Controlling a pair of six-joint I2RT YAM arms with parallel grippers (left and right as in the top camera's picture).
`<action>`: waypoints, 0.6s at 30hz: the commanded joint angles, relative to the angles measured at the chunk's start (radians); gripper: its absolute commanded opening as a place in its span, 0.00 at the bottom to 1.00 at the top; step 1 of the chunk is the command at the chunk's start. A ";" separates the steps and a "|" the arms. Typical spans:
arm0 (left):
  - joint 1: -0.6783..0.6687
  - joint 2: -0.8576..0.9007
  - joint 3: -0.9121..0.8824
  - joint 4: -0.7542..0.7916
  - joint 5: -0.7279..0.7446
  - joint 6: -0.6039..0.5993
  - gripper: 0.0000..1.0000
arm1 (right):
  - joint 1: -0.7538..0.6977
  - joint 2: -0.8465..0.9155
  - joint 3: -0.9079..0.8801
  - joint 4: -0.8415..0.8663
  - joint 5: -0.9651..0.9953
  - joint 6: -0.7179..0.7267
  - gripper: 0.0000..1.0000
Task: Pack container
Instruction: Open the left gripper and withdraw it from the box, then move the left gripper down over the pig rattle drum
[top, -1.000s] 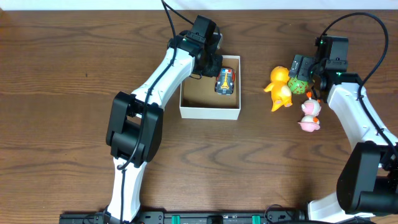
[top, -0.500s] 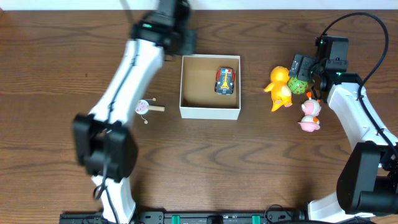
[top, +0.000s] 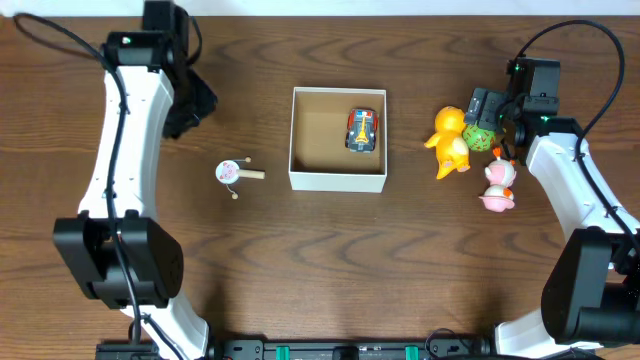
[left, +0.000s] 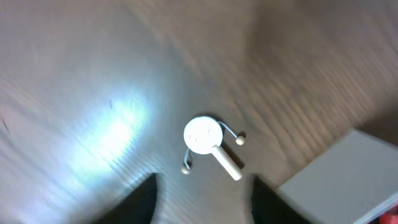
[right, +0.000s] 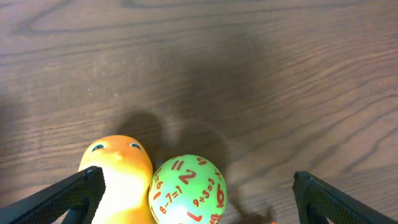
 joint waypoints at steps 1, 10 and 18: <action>-0.020 0.015 -0.070 0.020 -0.014 -0.222 0.61 | -0.007 0.001 0.019 -0.001 0.005 -0.008 0.99; -0.105 0.015 -0.295 0.241 0.000 -0.369 0.61 | -0.006 0.001 0.019 -0.002 0.005 -0.008 0.99; -0.166 0.016 -0.414 0.381 0.012 -0.413 0.60 | -0.006 0.001 0.019 -0.002 0.005 -0.008 0.99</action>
